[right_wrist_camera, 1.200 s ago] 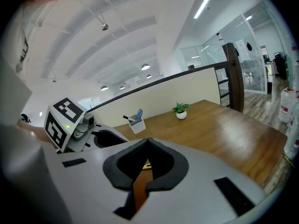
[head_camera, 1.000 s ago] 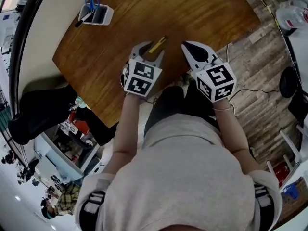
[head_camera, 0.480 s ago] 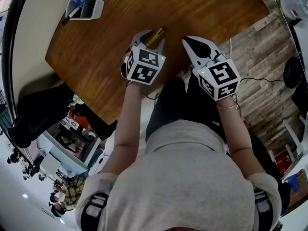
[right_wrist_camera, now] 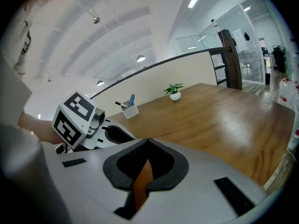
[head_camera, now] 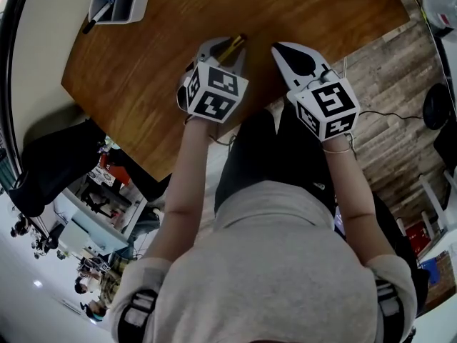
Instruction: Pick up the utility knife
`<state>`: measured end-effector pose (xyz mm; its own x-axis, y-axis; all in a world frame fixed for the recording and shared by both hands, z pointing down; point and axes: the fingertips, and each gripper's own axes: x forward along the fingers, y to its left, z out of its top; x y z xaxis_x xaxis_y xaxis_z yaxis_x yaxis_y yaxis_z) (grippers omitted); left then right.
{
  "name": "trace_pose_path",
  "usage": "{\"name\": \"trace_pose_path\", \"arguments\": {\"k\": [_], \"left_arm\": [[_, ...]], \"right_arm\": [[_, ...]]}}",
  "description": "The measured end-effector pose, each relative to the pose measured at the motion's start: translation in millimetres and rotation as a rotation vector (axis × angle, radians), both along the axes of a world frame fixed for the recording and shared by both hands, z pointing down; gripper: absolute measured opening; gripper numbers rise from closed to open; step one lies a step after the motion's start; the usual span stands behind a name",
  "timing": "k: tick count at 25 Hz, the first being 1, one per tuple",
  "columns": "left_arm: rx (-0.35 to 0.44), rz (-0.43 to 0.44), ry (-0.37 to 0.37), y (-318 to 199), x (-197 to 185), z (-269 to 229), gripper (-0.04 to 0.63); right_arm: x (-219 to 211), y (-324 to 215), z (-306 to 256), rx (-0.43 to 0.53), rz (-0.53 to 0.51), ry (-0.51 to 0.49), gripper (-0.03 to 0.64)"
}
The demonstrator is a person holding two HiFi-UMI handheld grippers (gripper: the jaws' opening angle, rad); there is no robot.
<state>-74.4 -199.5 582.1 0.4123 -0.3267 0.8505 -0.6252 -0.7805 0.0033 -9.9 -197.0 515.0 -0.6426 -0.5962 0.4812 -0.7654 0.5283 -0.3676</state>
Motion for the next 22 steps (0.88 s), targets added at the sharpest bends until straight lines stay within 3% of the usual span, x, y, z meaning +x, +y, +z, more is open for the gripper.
{"name": "trace_pose_path", "arguments": {"k": [2, 12, 22], "left_arm": [[-0.005, 0.002, 0.015, 2.4, 2.2, 0.7, 0.08], [-0.012, -0.038, 0.011, 6.2, 4.4, -2.1, 0.078], [0.031, -0.163, 0.134, 4.6, -1.8, -45.1, 0.078]], "right_arm": [[0.3, -2.9, 0.5, 0.004, 0.001, -0.001, 0.009], [-2.6, -0.5, -5.6, 0.013, -0.015, -0.012, 0.009], [-11.5, -5.0, -36.6, 0.066, -0.058, -0.009, 0.009]]}}
